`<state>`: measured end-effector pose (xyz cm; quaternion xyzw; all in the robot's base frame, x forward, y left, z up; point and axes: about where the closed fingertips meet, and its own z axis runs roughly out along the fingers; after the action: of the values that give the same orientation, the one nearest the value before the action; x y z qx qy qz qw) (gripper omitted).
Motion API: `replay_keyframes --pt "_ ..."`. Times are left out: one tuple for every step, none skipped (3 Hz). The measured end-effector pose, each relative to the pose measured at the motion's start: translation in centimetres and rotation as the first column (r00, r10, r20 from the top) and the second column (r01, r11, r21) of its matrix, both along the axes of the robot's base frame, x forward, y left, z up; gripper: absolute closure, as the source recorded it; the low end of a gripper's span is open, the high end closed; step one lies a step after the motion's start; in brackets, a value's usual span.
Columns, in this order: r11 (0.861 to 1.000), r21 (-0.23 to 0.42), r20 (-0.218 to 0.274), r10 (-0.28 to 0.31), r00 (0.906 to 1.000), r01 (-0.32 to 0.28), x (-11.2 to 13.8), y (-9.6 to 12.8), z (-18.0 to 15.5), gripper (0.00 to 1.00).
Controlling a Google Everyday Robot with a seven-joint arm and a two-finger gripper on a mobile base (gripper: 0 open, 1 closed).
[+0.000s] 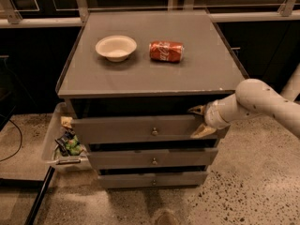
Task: Open top drawer
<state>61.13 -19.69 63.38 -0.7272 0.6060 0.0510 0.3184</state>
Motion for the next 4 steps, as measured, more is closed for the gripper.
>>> replay_keyframes --pt "1.000 0.010 -0.008 0.018 0.9998 -0.018 0.02 0.60 0.37 0.64" --pt "1.000 0.023 -0.005 0.015 0.9999 -0.015 -0.47 0.57 0.91 0.87" --pt "1.000 0.023 -0.005 0.015 0.9999 -0.015 -0.46 0.57 0.91 0.86" --pt "1.000 0.023 -0.005 0.015 0.9999 -0.015 -0.46 0.57 0.90 0.62"
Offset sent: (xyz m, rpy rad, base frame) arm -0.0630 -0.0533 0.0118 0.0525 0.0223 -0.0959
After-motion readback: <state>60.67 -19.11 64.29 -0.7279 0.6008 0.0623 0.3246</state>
